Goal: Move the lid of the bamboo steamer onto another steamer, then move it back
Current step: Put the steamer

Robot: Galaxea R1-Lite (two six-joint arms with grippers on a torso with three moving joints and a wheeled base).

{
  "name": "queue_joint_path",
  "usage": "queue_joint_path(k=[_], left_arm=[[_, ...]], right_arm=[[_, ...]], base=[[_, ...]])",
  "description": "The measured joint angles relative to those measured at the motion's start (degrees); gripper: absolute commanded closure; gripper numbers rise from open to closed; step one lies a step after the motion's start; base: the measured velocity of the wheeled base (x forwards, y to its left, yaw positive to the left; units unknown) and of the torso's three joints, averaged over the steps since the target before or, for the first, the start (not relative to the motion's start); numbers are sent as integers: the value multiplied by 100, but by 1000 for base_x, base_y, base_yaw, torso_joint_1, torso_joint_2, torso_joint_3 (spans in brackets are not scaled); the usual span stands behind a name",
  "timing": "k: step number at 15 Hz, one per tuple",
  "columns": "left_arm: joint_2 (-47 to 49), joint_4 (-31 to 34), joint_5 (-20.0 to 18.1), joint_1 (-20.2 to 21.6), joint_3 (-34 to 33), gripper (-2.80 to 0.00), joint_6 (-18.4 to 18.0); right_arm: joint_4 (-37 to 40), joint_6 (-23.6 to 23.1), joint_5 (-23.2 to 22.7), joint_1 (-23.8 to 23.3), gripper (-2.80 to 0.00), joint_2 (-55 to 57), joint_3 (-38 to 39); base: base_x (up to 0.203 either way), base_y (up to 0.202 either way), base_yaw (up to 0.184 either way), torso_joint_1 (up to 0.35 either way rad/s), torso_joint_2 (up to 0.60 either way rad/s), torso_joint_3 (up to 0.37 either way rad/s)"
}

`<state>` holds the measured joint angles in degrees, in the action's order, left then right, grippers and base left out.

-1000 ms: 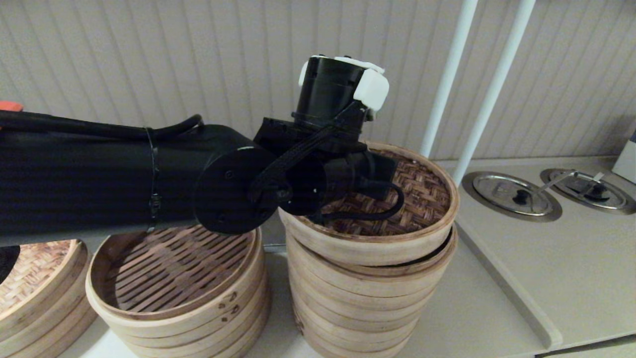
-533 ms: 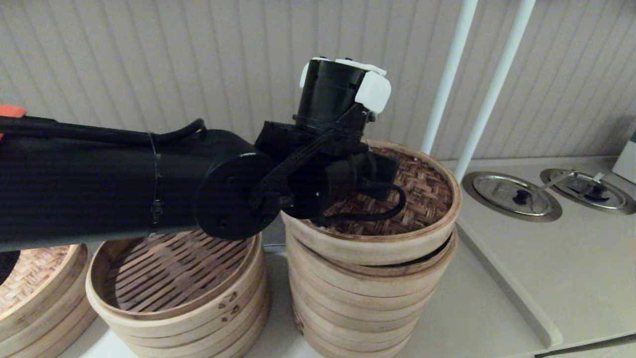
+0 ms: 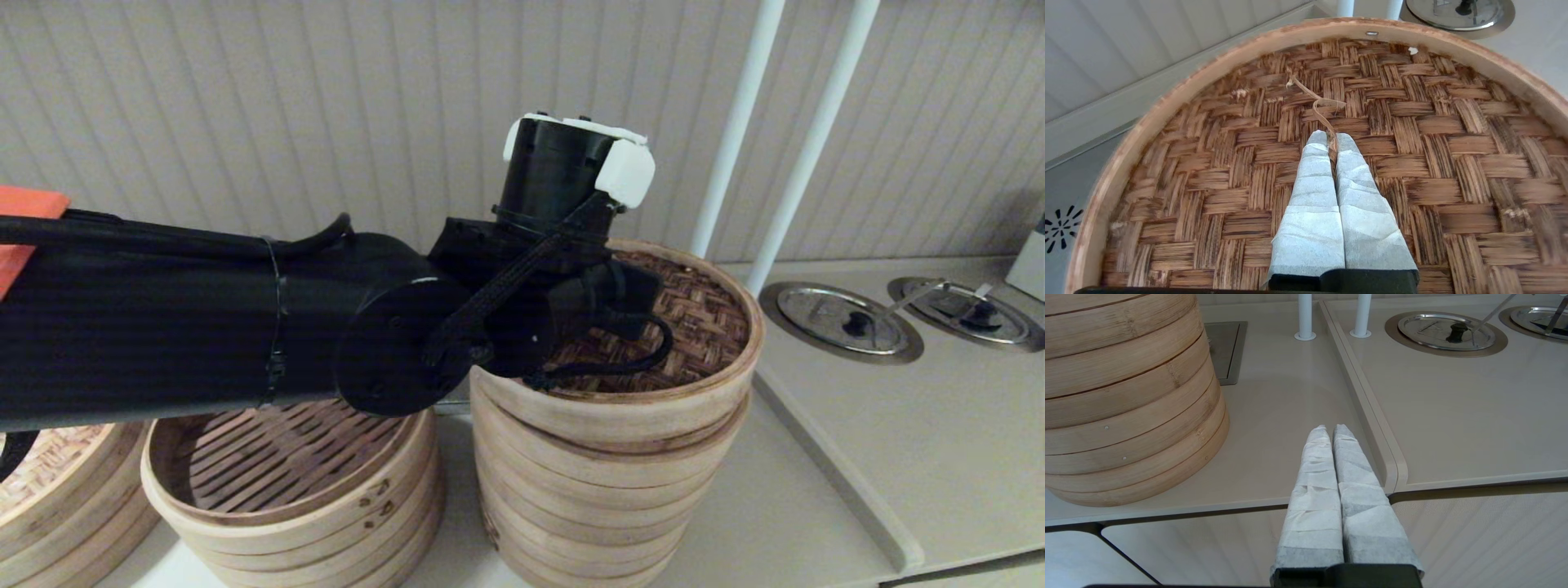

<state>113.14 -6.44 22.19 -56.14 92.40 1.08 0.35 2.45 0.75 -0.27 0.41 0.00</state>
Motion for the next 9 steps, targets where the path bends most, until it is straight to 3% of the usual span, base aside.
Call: queue_joint_path(k=[9], left_arm=[[-6, -9, 153, -120, -82, 0, -88]], right_arm=[[-2, -2, 0, 2, 0, 0, 0]], base=[[0, 0, 0, 0, 0, 0]])
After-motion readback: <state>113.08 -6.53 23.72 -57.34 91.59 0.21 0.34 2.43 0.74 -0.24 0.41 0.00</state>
